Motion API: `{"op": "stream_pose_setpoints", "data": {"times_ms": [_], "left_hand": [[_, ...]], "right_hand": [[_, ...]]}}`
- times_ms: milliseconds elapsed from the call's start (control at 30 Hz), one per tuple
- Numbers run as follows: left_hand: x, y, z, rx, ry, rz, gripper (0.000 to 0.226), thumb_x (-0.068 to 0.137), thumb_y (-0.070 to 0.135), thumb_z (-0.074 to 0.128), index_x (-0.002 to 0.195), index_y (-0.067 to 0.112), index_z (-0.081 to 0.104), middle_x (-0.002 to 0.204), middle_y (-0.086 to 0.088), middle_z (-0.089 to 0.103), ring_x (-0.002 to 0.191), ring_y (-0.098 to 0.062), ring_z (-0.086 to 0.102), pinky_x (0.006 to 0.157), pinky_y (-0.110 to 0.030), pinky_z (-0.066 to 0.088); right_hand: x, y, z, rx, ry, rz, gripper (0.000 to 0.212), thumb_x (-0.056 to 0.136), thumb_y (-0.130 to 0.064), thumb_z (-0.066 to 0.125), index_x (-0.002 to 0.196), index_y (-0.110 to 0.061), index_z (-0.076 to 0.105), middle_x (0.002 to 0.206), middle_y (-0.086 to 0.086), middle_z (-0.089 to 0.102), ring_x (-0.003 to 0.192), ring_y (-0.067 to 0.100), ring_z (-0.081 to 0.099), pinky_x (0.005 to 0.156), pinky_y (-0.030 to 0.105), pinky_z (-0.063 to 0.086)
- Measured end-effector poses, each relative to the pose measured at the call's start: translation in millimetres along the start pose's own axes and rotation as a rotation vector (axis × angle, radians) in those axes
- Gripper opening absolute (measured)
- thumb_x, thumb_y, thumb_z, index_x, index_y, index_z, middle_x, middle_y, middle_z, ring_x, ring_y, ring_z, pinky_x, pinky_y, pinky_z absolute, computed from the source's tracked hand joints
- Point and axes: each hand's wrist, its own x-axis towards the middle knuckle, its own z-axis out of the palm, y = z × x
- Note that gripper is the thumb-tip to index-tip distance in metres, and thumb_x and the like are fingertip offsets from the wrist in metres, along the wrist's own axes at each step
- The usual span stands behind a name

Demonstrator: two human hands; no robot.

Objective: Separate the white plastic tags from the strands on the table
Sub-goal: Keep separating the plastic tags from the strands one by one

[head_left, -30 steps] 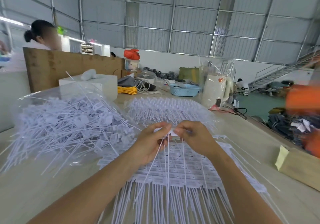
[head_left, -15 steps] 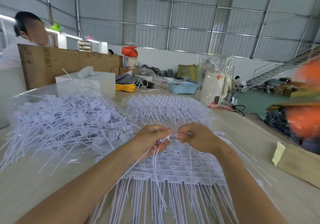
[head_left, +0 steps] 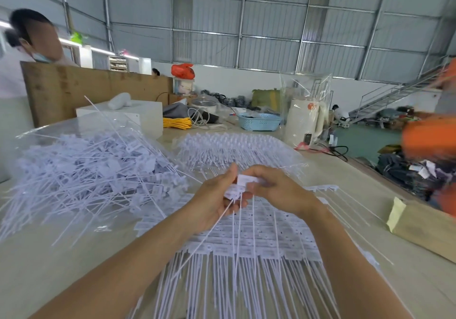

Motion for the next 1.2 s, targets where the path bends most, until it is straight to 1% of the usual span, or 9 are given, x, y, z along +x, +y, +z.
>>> {"op": "stream_pose_setpoints", "data": {"times_ms": [100, 200, 333, 467, 633, 700, 833, 1000, 1200], "left_hand": [[0.2, -3.5, -0.4, 0.089, 0.069, 0.043, 0.049, 0.073, 0.047, 0.065, 0.099, 0.005, 0.061, 0.069, -0.003, 0.066, 0.053, -0.012, 0.060, 0.044, -0.018, 0.042], [1.3, -7.7, -3.0, 0.156, 0.153, 0.088, 0.031, 0.085, 0.029, 0.066, 0.096, 0.001, 0.061, 0.060, -0.004, 0.064, 0.047, -0.011, 0.056, 0.042, -0.017, 0.040], [-1.6, 0.1, -4.7, 0.102, 0.199, 0.125, 0.017, 0.089, 0.023, 0.063, 0.086, 0.007, 0.060, 0.054, -0.004, 0.061, 0.042, -0.010, 0.049, 0.039, -0.016, 0.035], [-1.7, 35.9, -19.4, -0.215, 0.187, 0.209, 0.007, 0.091, 0.000, 0.054, 0.087, 0.007, 0.055, 0.065, -0.007, 0.062, 0.050, -0.011, 0.052, 0.042, -0.015, 0.040], [-20.7, 96.0, -76.7, -0.683, -0.085, 0.211, 0.003, 0.083, 0.008, 0.048, 0.082, 0.007, 0.045, 0.062, -0.004, 0.055, 0.041, -0.003, 0.045, 0.036, -0.009, 0.036], [-21.2, 105.3, -104.6, -0.450, 0.108, 0.131, 0.008, 0.091, 0.008, 0.048, 0.083, 0.004, 0.047, 0.058, -0.006, 0.057, 0.040, -0.005, 0.047, 0.036, -0.010, 0.036], [1.0, 98.5, -152.2, 0.505, 0.750, 0.027, 0.011, 0.087, -0.004, 0.058, 0.079, 0.002, 0.052, 0.074, -0.017, 0.059, 0.051, -0.019, 0.062, 0.048, -0.026, 0.048], [31.8, 91.9, -187.9, 1.401, 0.639, -0.036, 0.023, 0.085, 0.004, 0.057, 0.108, 0.005, 0.053, 0.119, -0.014, 0.057, 0.113, -0.028, 0.054, 0.092, -0.034, 0.045], [49.2, 80.3, -194.0, 1.526, 0.658, 0.050, 0.050, 0.089, 0.003, 0.057, 0.133, 0.003, 0.034, 0.129, -0.019, 0.045, 0.119, -0.032, 0.048, 0.091, -0.037, 0.043]], "right_hand": [[1.4, 3.4, 3.6, 0.023, -0.027, 0.058, 0.032, 0.086, -0.010, 0.064, 0.109, -0.027, 0.050, 0.108, 0.009, 0.060, 0.102, 0.021, 0.060, 0.095, 0.037, 0.047], [0.9, 4.0, 4.2, -0.034, -0.019, 0.041, 0.034, 0.084, -0.016, 0.068, 0.103, -0.036, 0.048, 0.099, 0.005, 0.059, 0.092, 0.017, 0.059, 0.087, 0.032, 0.048], [1.6, 11.0, 1.2, 0.001, 0.084, 0.029, 0.030, 0.081, -0.003, 0.068, 0.101, -0.023, 0.057, 0.092, -0.002, 0.056, 0.091, 0.014, 0.056, 0.087, 0.028, 0.047], [1.0, 24.4, -0.5, 0.078, 0.185, 0.034, 0.016, 0.083, 0.002, 0.064, 0.094, -0.010, 0.064, 0.081, 0.003, 0.061, 0.084, 0.016, 0.060, 0.088, 0.024, 0.047], [6.1, 35.0, 7.1, -0.006, 0.146, 0.025, 0.021, 0.081, 0.006, 0.065, 0.082, -0.015, 0.066, 0.072, 0.001, 0.059, 0.069, 0.010, 0.058, 0.067, 0.010, 0.046], [8.6, 35.8, 9.3, -0.038, 0.136, 0.010, 0.022, 0.080, 0.006, 0.066, 0.080, -0.015, 0.067, 0.073, 0.003, 0.062, 0.068, 0.011, 0.059, 0.066, 0.008, 0.045], [11.3, 34.9, 11.3, -0.057, 0.117, 0.006, 0.022, 0.080, 0.006, 0.066, 0.075, -0.016, 0.068, 0.074, 0.007, 0.064, 0.073, 0.021, 0.062, 0.067, 0.013, 0.046], [10.4, 33.9, 12.0, -0.081, 0.114, 0.017, 0.022, 0.079, 0.003, 0.068, 0.075, -0.018, 0.069, 0.076, 0.005, 0.065, 0.079, 0.026, 0.063, 0.078, 0.031, 0.051], [10.4, 33.7, 12.5, -0.108, 0.126, 0.035, 0.023, 0.079, 0.000, 0.070, 0.074, -0.022, 0.068, 0.077, 0.002, 0.066, 0.077, 0.024, 0.063, 0.075, 0.031, 0.051]]}}
